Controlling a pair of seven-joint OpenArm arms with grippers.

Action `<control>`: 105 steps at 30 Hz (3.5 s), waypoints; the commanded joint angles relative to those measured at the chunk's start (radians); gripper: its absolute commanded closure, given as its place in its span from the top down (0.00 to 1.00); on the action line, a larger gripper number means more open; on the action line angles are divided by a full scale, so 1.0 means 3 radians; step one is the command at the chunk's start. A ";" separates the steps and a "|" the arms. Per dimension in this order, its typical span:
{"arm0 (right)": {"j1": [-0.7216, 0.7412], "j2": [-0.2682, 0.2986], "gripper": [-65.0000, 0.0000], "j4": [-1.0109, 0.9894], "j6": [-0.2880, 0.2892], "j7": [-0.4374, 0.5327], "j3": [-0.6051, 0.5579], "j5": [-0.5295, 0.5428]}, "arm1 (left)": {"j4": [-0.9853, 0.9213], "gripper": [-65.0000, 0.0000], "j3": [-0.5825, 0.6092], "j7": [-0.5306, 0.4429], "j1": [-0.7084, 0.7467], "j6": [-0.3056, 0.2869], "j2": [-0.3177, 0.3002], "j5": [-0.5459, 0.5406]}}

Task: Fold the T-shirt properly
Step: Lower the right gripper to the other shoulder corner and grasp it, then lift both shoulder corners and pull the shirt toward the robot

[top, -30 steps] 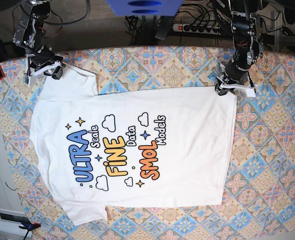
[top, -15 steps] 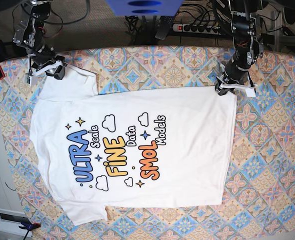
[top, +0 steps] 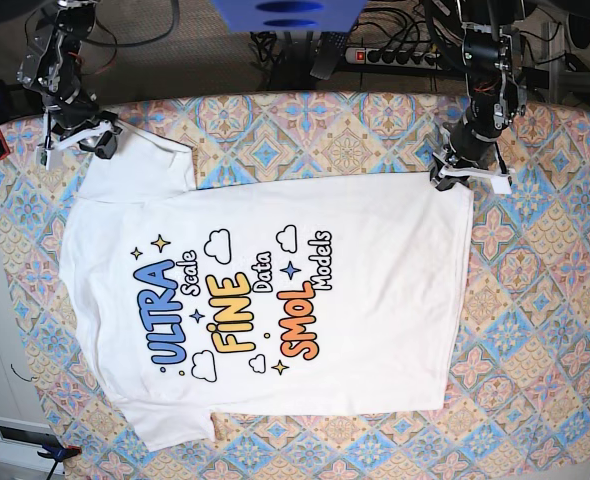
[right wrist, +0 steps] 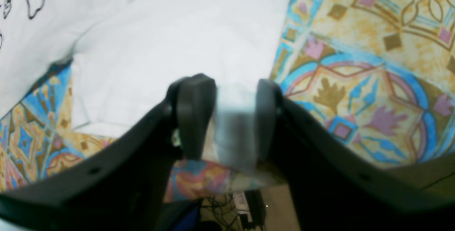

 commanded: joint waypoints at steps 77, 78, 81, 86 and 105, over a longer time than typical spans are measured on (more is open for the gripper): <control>-0.0027 -0.0043 0.17 0.0007 0.0256 -0.0117 -0.0321 0.0041 | 0.0032 0.00 -0.0019 0.0030 0.0079 0.0049 -0.0025 0.0032; -0.0027 -0.0038 0.11 0.0007 0.0256 -0.0117 -0.0321 0.0041 | 0.0032 0.00 -0.0014 0.0030 0.0079 0.0049 -0.0025 0.0032; -0.0032 -0.0038 0.00 0.0012 0.0256 -0.0122 -0.0193 0.0041 | 0.0037 0.00 -0.0009 0.0030 0.0084 0.0049 -0.0030 0.0037; -0.0191 -0.0038 0.01 0.0084 0.0307 -0.0133 0.0078 0.0041 | 0.0129 0.00 -0.0003 0.0030 0.0222 0.0044 -0.0086 0.0047; -0.1116 -0.0043 0.01 0.0738 0.0726 -0.0117 0.0369 0.0041 | 0.0850 0.00 -0.0003 0.0030 0.1153 0.0044 -0.0117 0.0047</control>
